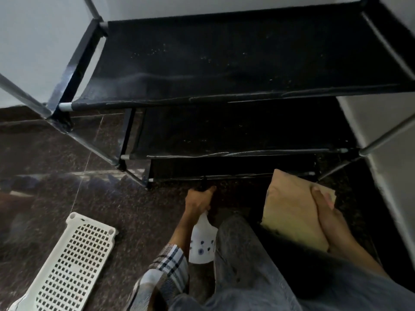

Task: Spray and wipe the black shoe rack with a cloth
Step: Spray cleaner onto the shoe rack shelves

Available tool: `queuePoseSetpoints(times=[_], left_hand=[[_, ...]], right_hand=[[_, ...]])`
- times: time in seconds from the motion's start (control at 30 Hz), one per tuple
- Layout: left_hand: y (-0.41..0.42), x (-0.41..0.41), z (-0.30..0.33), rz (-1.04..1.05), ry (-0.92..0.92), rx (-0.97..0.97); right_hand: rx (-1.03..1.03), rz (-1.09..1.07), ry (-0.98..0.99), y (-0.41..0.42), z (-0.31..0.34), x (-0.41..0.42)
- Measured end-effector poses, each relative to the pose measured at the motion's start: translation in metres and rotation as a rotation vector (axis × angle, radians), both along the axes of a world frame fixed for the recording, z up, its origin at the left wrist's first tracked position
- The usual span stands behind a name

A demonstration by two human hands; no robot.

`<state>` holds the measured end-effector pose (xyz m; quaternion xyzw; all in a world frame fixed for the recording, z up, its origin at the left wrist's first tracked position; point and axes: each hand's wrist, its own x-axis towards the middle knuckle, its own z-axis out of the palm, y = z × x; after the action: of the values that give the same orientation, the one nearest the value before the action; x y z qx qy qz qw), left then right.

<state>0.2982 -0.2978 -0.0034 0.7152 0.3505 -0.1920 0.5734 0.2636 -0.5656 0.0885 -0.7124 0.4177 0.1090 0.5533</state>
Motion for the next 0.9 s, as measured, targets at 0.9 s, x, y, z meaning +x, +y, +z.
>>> queuePoseSetpoints(times=[0.9], left_hand=[[-0.116,0.026,-0.001,-0.441,-0.063,0.242]], right_hand=[[0.128,-0.18,-0.011,-0.057,-0.016,-0.018]])
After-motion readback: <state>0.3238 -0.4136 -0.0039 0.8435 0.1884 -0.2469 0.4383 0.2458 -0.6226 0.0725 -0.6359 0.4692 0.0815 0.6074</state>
